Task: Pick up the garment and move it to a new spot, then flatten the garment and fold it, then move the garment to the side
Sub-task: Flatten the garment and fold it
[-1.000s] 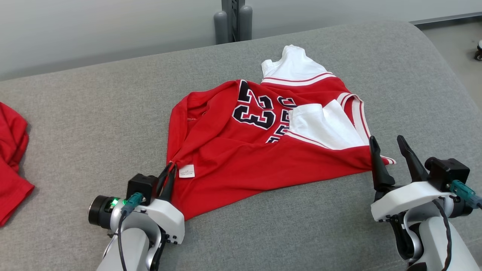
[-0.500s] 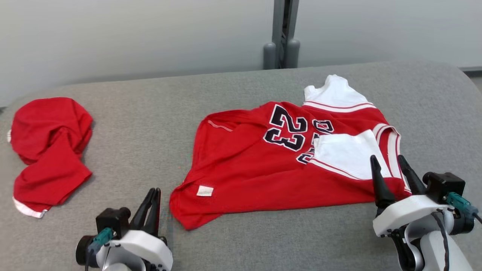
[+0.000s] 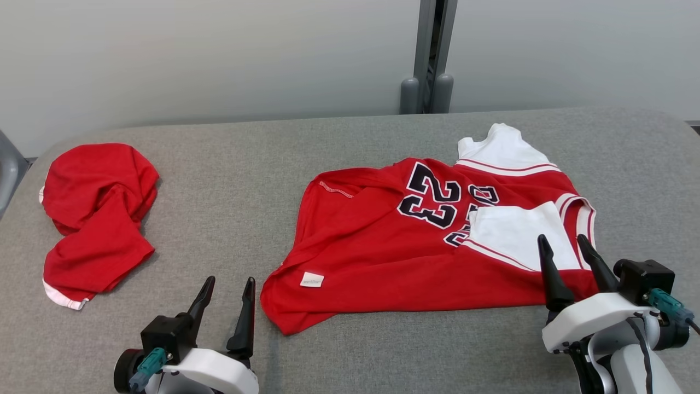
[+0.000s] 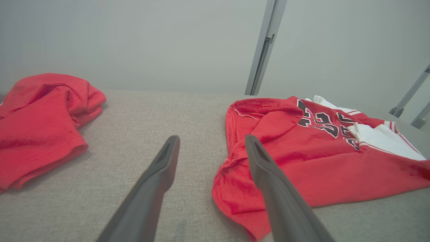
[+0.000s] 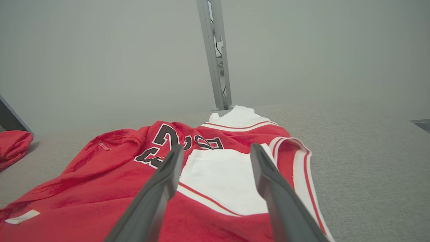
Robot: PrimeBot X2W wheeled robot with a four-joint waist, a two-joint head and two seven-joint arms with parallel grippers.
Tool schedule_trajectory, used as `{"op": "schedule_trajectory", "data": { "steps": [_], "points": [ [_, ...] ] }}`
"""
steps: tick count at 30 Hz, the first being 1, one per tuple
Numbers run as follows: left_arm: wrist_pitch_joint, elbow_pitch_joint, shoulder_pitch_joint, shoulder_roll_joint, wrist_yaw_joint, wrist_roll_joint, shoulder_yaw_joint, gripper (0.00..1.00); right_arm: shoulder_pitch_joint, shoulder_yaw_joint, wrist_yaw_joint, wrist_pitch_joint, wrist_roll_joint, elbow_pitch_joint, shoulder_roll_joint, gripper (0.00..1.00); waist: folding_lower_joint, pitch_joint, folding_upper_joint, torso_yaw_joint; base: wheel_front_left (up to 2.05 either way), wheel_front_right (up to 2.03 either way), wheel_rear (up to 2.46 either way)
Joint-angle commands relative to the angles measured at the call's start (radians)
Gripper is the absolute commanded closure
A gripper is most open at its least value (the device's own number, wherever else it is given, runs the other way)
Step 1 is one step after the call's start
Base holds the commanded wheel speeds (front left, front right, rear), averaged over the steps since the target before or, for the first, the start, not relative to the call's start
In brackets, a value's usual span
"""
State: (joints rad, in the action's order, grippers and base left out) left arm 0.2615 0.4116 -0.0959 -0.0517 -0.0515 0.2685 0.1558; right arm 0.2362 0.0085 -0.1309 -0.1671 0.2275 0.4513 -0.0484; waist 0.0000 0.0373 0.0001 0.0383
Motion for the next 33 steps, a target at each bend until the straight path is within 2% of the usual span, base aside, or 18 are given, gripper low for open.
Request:
{"op": "schedule_trajectory", "data": {
  "steps": [1, 10, 17, 22, 33],
  "points": [
    [0.004, -0.005, 0.004, -0.003, 0.004, -0.009, 0.001, 0.00, -0.003, -0.003, 0.000, -0.004, -0.010, -0.004, -0.005, 0.00, 0.0000, 0.005, -0.0001, 0.004, 0.00, 0.00, 0.00],
    [0.004, -0.032, -0.008, -0.001, 0.001, 0.002, 0.053, 0.00, 0.100, -0.024, 0.000, 0.044, -0.030, 0.052, -0.022, 0.00, 0.0000, 0.075, -0.0001, 0.044, 0.00, 0.00, 0.00],
    [0.004, -0.023, -0.045, -0.001, 0.001, 0.014, 0.078, 0.00, 0.223, -0.010, 0.000, 0.113, -0.067, 0.178, -0.039, 0.00, 0.0000, 0.132, -0.0001, 0.103, 0.00, 0.00, 0.00],
    [0.004, -0.022, -0.065, -0.001, 0.009, 0.033, 0.098, 0.00, 0.310, -0.013, 0.001, 0.165, -0.093, 0.316, -0.055, 0.00, 0.0000, 0.157, -0.0001, 0.141, 0.00, 0.00, 0.00],
    [0.004, -0.024, -0.081, -0.001, 0.018, 0.059, 0.127, 0.00, 0.394, -0.032, 0.001, 0.127, -0.122, 0.471, -0.068, 0.00, 0.0000, 0.184, -0.0001, 0.180, 0.00, 0.00, 0.00]
  ]
}}
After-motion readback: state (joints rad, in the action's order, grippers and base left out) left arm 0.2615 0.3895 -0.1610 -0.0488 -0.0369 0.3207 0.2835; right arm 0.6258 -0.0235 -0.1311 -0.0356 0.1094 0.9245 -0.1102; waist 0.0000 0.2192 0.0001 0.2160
